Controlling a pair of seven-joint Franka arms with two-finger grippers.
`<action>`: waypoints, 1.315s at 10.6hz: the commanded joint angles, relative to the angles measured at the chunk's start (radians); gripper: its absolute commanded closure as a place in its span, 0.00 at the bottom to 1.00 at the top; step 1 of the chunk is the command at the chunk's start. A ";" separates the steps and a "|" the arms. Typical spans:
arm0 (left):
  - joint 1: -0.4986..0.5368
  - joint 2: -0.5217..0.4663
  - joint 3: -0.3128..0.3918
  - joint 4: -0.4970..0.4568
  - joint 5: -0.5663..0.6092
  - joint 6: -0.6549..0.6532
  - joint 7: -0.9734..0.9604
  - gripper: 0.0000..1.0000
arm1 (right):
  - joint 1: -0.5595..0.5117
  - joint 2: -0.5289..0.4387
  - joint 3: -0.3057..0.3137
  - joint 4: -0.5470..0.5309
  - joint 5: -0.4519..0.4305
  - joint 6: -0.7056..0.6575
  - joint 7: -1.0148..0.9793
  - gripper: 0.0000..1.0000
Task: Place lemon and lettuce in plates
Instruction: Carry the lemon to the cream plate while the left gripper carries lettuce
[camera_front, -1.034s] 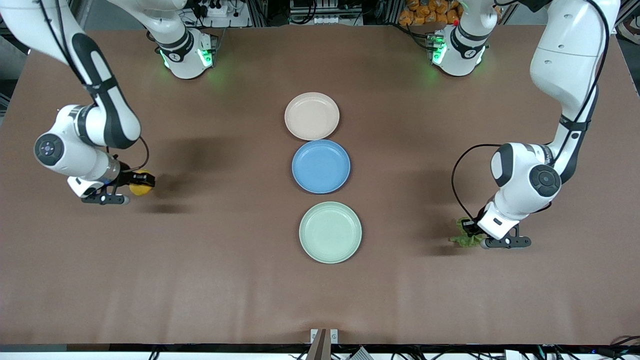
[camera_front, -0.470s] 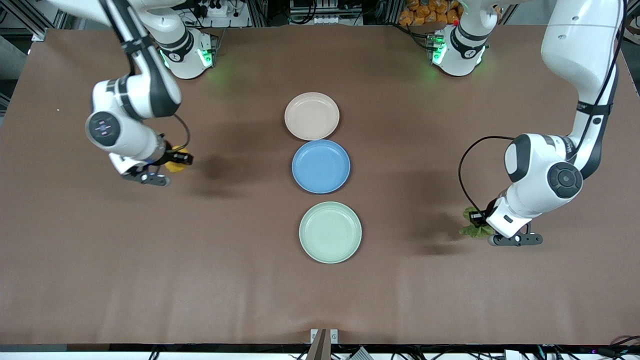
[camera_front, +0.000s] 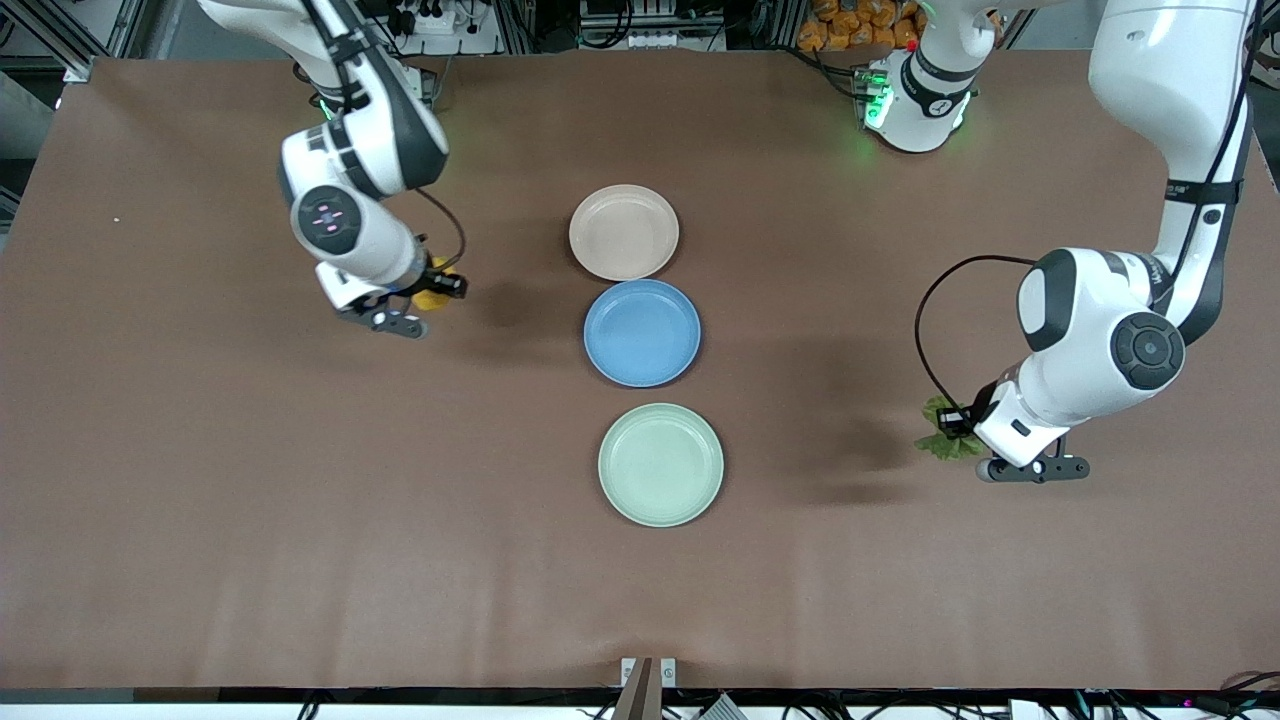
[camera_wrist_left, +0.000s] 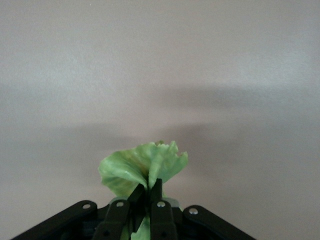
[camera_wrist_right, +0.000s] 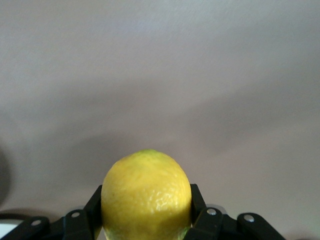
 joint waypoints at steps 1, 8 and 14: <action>-0.049 -0.043 0.004 0.023 -0.021 -0.095 -0.114 1.00 | 0.120 -0.024 -0.006 -0.025 0.077 0.018 0.159 0.88; -0.207 -0.005 0.001 0.101 -0.025 -0.122 -0.433 1.00 | 0.492 0.175 -0.006 -0.018 0.240 0.359 0.559 0.89; -0.338 0.120 0.001 0.244 -0.038 -0.122 -0.684 1.00 | 0.575 0.267 -0.008 0.065 0.261 0.406 0.694 0.87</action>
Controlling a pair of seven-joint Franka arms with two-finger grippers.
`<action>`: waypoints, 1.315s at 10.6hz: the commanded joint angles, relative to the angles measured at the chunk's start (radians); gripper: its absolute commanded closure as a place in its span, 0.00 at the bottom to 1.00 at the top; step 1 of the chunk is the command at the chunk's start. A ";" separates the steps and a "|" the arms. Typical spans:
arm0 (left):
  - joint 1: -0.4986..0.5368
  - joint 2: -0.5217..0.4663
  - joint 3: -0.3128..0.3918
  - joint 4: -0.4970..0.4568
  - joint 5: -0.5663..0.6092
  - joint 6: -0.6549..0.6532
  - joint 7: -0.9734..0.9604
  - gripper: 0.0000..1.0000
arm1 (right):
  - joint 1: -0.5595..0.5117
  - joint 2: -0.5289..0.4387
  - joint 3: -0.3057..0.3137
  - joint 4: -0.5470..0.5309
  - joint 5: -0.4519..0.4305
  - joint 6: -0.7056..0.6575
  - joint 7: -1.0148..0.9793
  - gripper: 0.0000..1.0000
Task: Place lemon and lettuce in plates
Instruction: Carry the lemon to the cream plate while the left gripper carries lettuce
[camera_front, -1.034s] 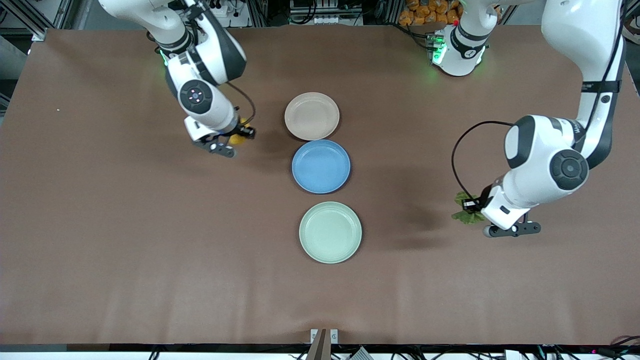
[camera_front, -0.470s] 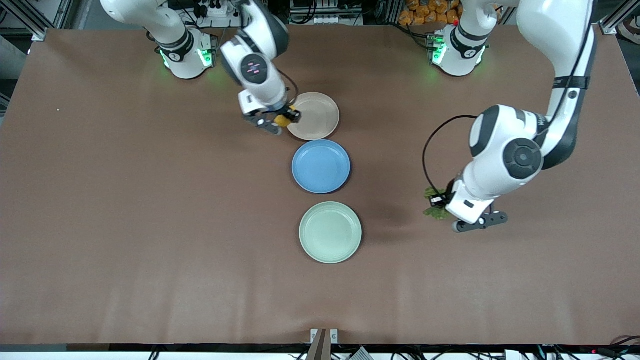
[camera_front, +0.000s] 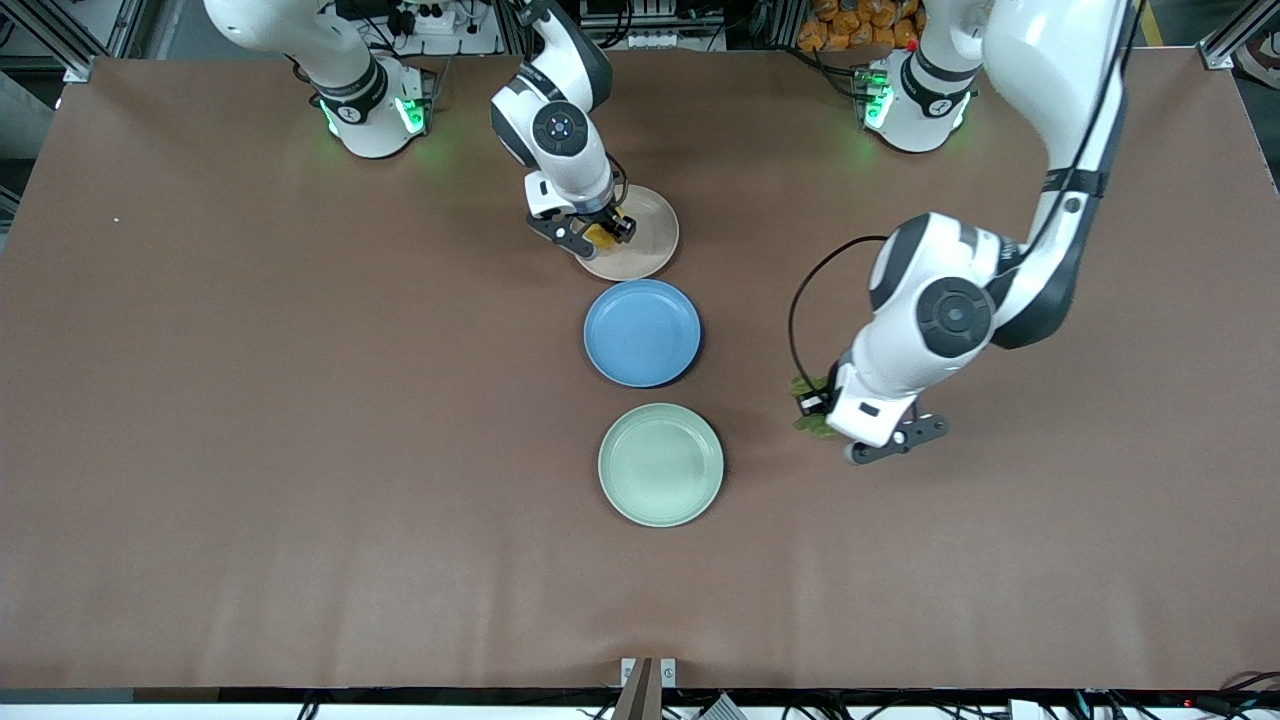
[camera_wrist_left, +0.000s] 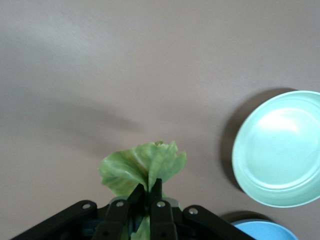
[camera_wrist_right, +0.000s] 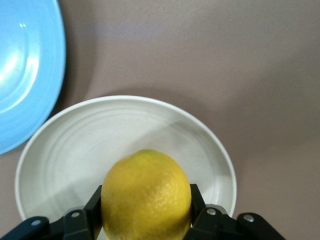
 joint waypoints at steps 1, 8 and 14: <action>-0.081 0.107 0.015 0.128 -0.023 -0.024 -0.141 1.00 | 0.029 0.070 -0.007 0.090 0.021 -0.017 0.132 0.67; -0.165 0.256 0.017 0.294 -0.023 0.032 -0.312 1.00 | 0.016 0.006 -0.093 0.104 -0.121 -0.207 0.131 0.00; -0.178 0.351 0.001 0.337 -0.041 0.204 -0.342 1.00 | -0.118 -0.024 -0.212 0.116 -0.158 -0.296 -0.164 0.00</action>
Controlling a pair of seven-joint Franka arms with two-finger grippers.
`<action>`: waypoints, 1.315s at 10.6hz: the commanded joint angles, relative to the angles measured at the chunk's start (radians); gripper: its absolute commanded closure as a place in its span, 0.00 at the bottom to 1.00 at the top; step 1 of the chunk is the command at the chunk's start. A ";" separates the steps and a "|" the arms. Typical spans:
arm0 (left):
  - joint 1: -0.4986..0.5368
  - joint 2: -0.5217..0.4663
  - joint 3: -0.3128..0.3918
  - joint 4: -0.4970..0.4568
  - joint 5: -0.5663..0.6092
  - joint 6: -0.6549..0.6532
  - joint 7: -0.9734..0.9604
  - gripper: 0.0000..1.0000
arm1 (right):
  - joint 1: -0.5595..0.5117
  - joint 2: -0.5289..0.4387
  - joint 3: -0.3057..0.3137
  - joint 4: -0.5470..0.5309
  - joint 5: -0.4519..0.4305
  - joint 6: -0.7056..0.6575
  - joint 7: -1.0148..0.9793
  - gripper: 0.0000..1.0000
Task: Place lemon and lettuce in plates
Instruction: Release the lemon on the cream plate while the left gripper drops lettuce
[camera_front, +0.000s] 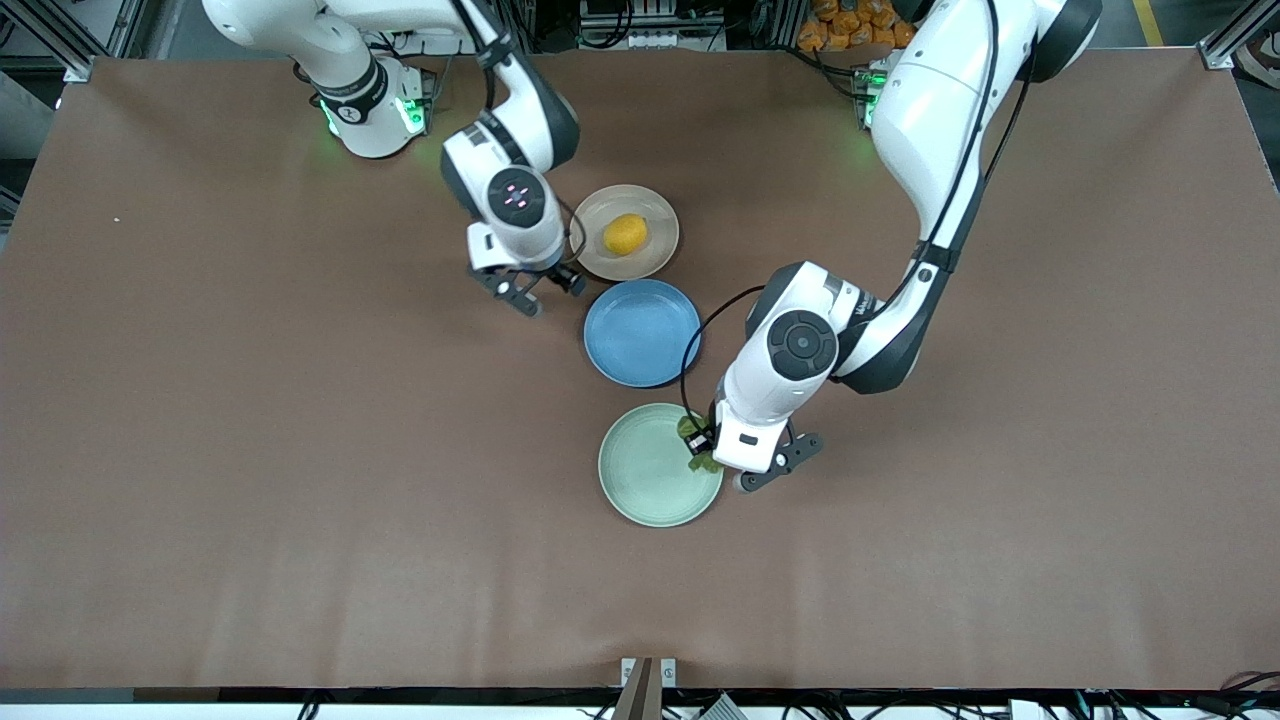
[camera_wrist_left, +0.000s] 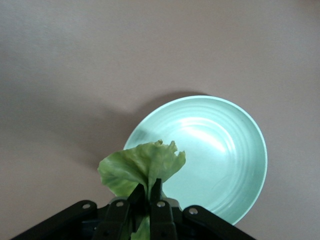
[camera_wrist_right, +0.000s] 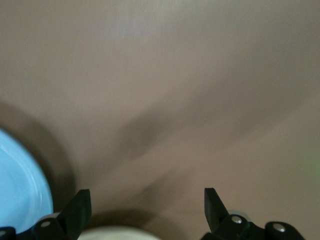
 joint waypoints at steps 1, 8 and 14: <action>-0.018 0.057 0.001 0.041 -0.045 0.062 -0.025 1.00 | -0.058 -0.034 -0.057 0.004 -0.020 -0.031 -0.138 0.00; -0.035 0.068 0.010 0.040 -0.113 0.136 -0.092 0.34 | -0.268 0.011 -0.173 0.109 -0.007 -0.106 -0.595 0.00; -0.047 0.054 0.025 0.032 -0.101 0.135 -0.086 0.00 | -0.394 0.040 -0.173 0.109 -0.007 -0.091 -0.761 0.00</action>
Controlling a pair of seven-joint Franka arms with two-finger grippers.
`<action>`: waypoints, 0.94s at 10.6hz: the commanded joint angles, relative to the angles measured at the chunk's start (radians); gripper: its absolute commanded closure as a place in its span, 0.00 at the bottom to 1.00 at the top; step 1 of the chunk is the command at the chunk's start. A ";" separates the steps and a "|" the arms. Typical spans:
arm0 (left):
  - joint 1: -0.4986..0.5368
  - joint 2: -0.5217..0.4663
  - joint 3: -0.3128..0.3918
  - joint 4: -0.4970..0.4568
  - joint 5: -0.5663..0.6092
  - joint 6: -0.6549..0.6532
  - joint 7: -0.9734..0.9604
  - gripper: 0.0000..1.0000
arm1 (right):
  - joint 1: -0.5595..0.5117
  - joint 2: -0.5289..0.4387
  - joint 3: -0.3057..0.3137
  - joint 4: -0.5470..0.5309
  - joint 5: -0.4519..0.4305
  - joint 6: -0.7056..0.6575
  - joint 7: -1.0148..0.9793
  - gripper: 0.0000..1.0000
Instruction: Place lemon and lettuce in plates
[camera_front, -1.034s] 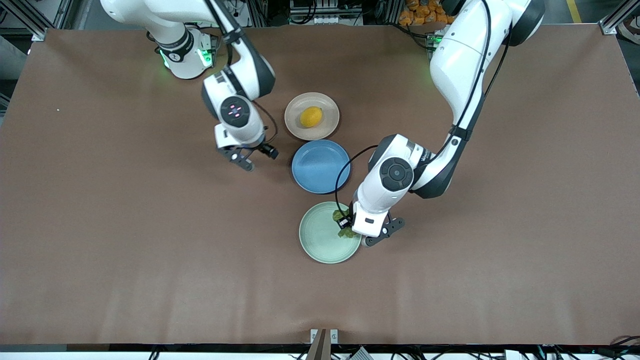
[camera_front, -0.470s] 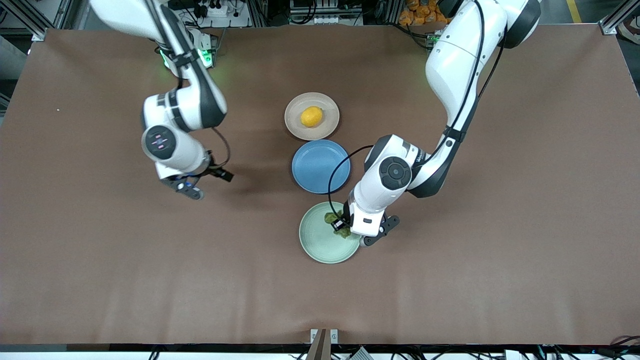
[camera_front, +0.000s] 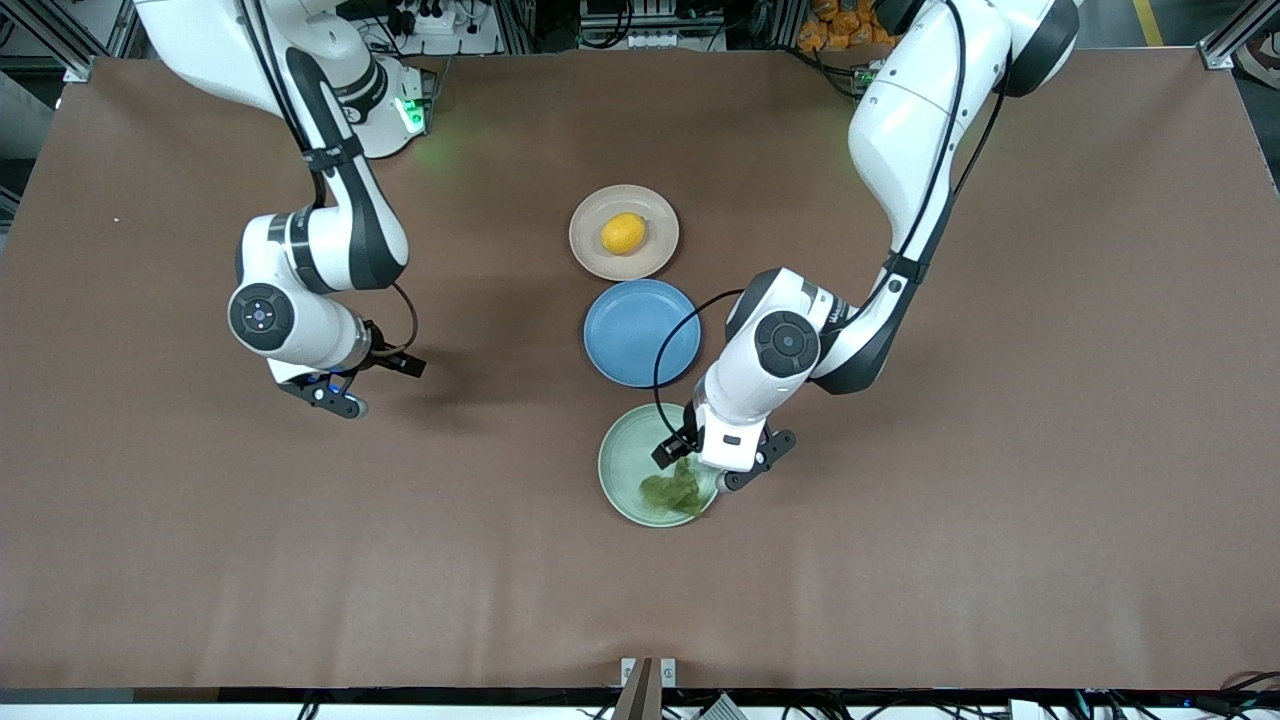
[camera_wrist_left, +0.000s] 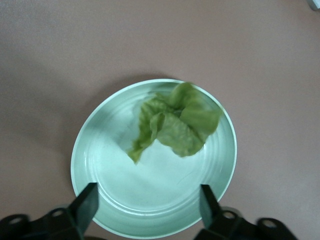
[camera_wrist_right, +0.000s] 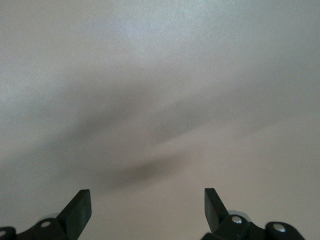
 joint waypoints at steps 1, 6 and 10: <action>-0.015 -0.002 0.032 0.018 -0.014 0.002 -0.009 0.00 | -0.081 0.008 0.013 0.022 0.001 -0.004 -0.102 0.00; 0.002 -0.031 0.031 0.003 0.055 -0.027 0.035 0.00 | -0.317 -0.029 0.159 0.020 -0.014 0.010 -0.275 0.00; 0.028 -0.056 0.031 -0.023 0.055 -0.102 0.167 0.00 | -0.371 -0.180 0.207 0.012 -0.103 -0.068 -0.275 0.00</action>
